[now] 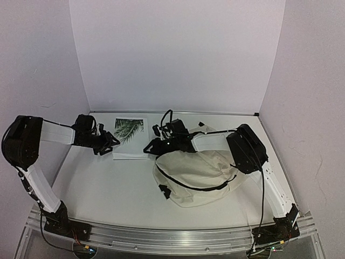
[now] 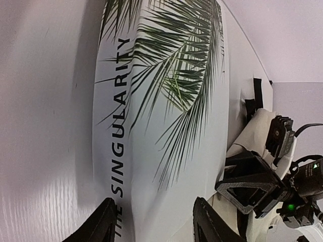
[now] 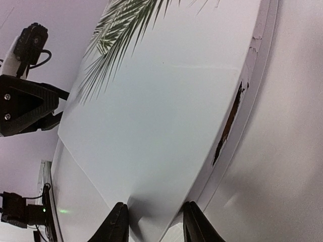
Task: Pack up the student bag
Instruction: Move the book to the center of the board.
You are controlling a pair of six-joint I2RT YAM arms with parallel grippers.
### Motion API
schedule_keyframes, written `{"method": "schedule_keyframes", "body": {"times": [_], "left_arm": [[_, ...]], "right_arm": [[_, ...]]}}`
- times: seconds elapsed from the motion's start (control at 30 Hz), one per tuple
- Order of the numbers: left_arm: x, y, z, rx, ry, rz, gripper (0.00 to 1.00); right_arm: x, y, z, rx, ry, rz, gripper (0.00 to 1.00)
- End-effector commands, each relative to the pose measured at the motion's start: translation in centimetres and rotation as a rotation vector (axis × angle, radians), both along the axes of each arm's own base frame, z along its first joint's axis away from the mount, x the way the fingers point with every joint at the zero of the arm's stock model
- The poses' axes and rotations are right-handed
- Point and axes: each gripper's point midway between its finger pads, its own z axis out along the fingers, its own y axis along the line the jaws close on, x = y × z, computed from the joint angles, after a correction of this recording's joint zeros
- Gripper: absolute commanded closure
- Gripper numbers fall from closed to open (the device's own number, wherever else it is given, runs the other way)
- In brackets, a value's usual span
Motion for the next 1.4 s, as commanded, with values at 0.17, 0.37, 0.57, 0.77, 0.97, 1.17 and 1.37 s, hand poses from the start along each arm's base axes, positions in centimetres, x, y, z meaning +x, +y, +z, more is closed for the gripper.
{"method": "schedule_keyframes", "body": {"times": [0.17,0.37,0.57,0.77,0.97,1.17,1.37], "left_arm": [[-8.6,0.2,2.4,0.046,0.071,0.048,0.37],[-9.2,0.8,4.0,0.048,0.042,0.073,0.26],[-7.9,0.9,2.9,0.049,0.061,0.073,0.23],[-7.0,1.4,1.4,0.027,0.08,0.089,0.19],[-6.8,1.8,1.0,0.023,0.086,0.109,0.17],[-6.9,2.6,0.8,0.027,0.088,0.129,0.15],[-6.9,3.0,0.4,0.019,0.095,0.142,0.13]], "right_arm": [[-8.6,0.6,3.8,-0.048,-0.01,0.094,0.59],[-7.3,-0.2,4.3,-0.085,-0.016,-0.005,0.45],[-5.9,-0.4,3.2,-0.12,-0.013,-0.077,0.45],[-6.1,0.0,2.4,-0.118,0.015,-0.066,0.58],[-6.7,0.2,1.7,-0.11,0.049,-0.033,0.64],[-7.3,0.8,1.2,-0.092,0.084,0.001,0.7],[-7.1,0.3,-0.1,-0.094,0.146,-0.019,0.86]]}}
